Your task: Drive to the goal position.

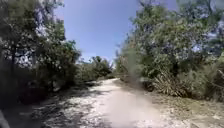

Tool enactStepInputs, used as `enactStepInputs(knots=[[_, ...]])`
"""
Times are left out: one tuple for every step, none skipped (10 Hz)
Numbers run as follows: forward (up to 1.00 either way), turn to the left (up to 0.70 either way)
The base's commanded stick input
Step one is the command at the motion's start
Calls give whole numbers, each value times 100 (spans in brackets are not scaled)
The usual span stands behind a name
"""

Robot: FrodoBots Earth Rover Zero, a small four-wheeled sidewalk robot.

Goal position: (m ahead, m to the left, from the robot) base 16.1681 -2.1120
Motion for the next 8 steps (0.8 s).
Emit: enactStepInputs(knots=[[45, 2], [45, 2], [45, 2], [45, 2], [45, 2], [45, 2], [45, 2], [45, 2]])
